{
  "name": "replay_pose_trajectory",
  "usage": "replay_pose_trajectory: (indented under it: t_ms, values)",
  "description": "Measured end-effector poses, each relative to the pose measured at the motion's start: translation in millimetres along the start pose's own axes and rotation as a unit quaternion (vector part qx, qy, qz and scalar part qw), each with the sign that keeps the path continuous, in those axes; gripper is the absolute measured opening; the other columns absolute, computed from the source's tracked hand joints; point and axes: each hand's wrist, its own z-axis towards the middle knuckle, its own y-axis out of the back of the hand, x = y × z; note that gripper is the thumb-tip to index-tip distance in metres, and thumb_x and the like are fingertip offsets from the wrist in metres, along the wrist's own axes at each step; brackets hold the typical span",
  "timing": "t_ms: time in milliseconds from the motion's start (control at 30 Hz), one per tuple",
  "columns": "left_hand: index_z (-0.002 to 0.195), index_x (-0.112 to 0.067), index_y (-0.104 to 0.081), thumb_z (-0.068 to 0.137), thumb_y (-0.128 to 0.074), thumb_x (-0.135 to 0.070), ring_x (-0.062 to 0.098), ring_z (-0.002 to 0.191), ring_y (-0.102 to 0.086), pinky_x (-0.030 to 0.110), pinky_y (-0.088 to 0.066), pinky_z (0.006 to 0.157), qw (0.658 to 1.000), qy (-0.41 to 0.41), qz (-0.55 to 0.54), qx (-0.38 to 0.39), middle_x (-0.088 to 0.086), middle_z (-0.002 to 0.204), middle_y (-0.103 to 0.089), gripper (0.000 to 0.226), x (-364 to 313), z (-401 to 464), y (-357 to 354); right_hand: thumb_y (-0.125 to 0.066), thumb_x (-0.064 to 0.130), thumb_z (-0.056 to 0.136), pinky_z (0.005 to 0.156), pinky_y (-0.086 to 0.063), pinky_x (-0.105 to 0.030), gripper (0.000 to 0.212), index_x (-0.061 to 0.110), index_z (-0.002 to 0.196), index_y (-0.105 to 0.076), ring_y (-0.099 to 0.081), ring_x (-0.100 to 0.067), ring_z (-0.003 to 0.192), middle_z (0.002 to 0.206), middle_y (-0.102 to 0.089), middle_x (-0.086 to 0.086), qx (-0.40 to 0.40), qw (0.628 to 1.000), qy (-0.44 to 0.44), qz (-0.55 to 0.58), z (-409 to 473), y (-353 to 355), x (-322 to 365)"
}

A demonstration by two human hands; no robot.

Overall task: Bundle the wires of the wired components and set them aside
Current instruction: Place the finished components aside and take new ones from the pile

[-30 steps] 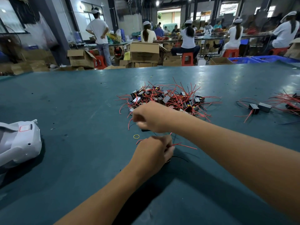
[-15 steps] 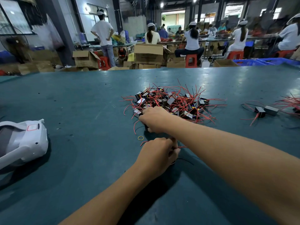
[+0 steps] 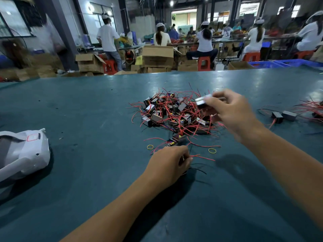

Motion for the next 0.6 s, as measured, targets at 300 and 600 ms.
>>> replay_pose_trajectory:
  t_ms: [300, 600]
  values:
    - [0.089, -0.024, -0.063, 0.097, -0.057, -0.046, 0.012, 0.075, -0.057, 0.033, -0.048, 0.067, 1.000, 0.000, -0.015, -0.013, -0.010, 0.080, -0.066, 0.024, 1.3, 1.8, -2.9, -0.060, 0.030, 0.094, 0.046, -0.053, -0.020, 0.022, 0.009, 0.090, -0.066, -0.061, -0.011, 0.049, 0.063, -0.066, -0.005, -0.067, 0.939, -0.242, 0.235, -46.1, 50.3, -43.1]
    - [0.102, -0.023, -0.063, 0.093, -0.061, -0.009, 0.006, 0.092, -0.055, 0.021, -0.044, 0.082, 0.985, 0.053, -0.115, -0.114, -0.014, 0.099, -0.060, 0.017, 22.4, 10.4, 15.7, -0.063, 0.037, 0.092, 0.039, -0.033, -0.021, 0.027, 0.018, 0.075, -0.055, -0.042, -0.012, 0.041, 0.052, -0.048, -0.001, -0.050, 0.958, -0.261, 0.112, -46.0, 62.1, -52.9]
